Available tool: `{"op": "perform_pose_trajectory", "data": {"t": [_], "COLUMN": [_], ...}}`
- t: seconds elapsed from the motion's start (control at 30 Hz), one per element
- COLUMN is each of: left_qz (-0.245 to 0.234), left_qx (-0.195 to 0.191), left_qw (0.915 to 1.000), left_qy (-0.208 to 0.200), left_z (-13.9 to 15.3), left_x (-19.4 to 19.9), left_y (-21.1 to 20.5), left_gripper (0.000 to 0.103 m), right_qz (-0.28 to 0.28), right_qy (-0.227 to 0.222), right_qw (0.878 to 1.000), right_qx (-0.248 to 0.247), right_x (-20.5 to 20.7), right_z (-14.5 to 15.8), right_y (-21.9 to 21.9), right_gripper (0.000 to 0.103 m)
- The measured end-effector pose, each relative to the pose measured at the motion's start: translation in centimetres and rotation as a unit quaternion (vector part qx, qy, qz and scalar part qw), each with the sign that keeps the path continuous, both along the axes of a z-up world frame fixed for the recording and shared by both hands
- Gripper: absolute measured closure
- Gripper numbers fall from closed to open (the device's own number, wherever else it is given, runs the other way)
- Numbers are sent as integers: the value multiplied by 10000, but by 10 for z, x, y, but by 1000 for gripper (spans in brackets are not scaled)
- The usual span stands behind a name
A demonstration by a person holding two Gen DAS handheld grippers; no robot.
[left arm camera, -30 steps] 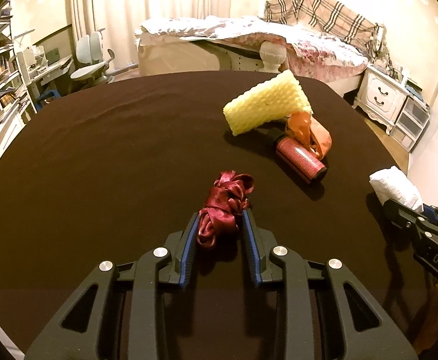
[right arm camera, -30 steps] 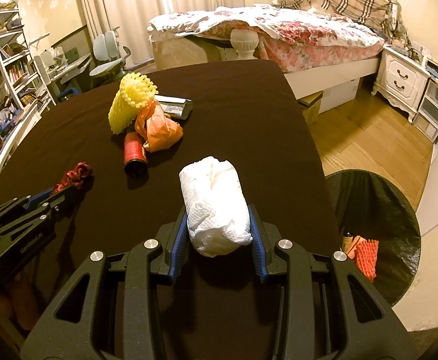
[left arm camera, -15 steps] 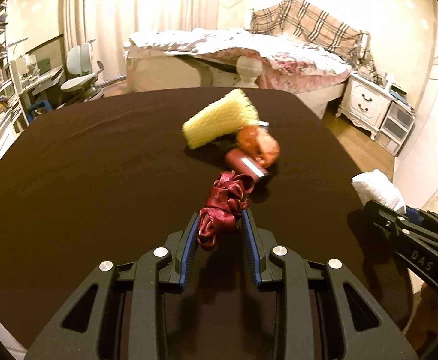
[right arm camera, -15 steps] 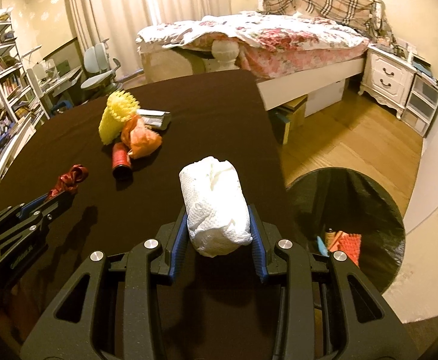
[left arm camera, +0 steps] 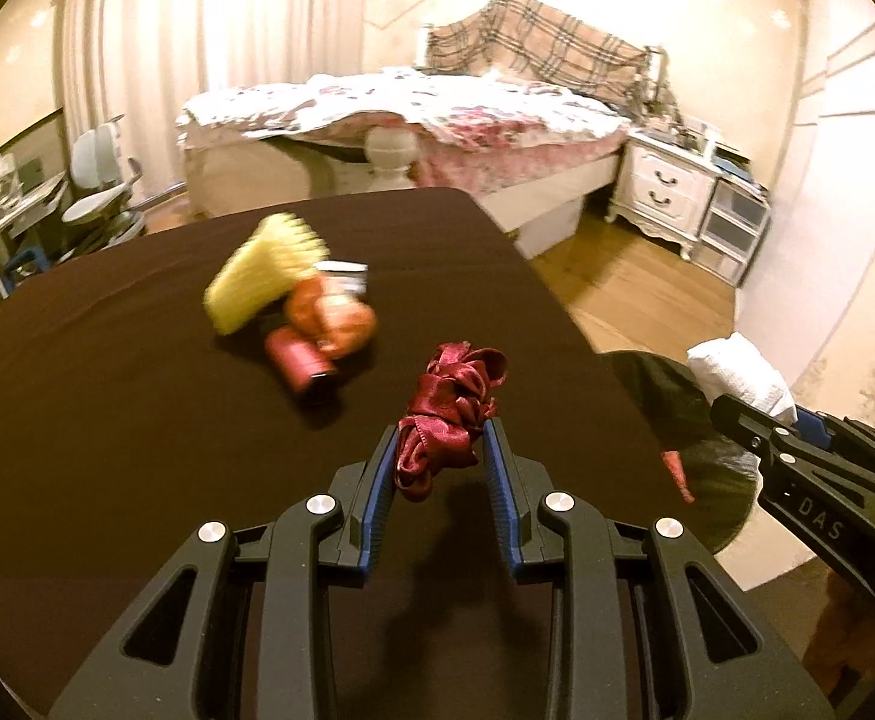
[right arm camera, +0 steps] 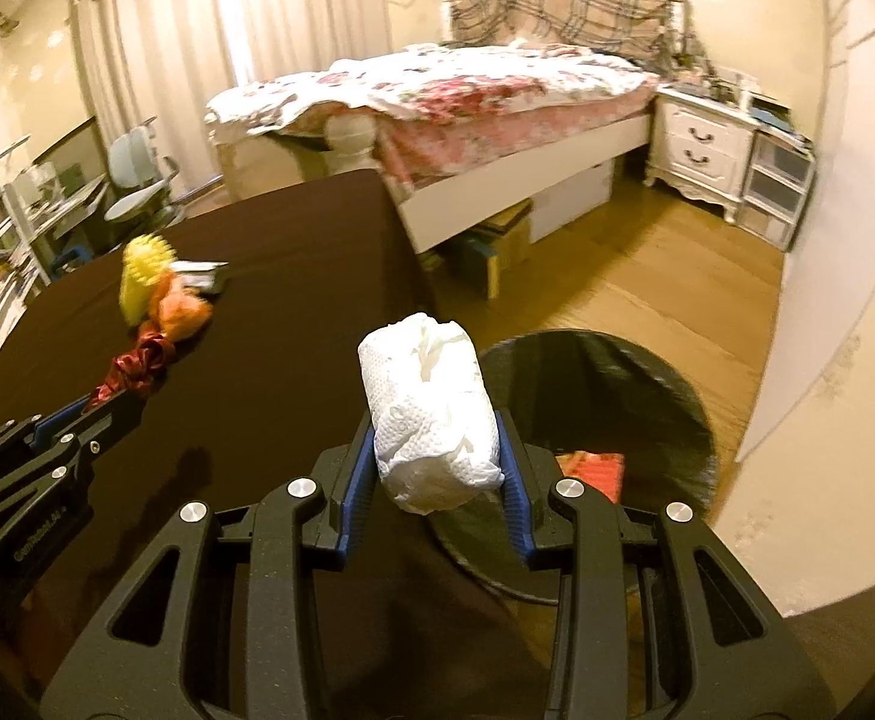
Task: Collect trash
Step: 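Carry ribbon and paper roll over the bin and open both tools to drop them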
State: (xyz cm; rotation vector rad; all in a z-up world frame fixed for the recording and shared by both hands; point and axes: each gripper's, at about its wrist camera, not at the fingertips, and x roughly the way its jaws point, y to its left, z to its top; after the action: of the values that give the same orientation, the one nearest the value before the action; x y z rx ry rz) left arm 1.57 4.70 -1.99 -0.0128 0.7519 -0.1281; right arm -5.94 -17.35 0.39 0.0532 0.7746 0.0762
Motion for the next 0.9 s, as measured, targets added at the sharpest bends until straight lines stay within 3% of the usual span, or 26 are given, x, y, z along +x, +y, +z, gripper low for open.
{"op": "perform_pose_trajectory", "data": {"t": [0.4, 0.9], "left_qz": [-590, -845], "left_qx": [143, 321], "left_qw": [9981, 9959], "left_qy": [-43, 36], "left_z": [-4, -14], "left_x": [10, 31], "left_y": [-69, -108], "left_gripper": [72, 72], "right_qz": [-677, -907], "right_qy": [-18, 76], "right_qw": [9977, 9958], "right_qx": [64, 86], "right_x": [-3, 7], "right_z": [-8, -22], "right_y": [-62, -82], "right_gripper": [67, 67]}}
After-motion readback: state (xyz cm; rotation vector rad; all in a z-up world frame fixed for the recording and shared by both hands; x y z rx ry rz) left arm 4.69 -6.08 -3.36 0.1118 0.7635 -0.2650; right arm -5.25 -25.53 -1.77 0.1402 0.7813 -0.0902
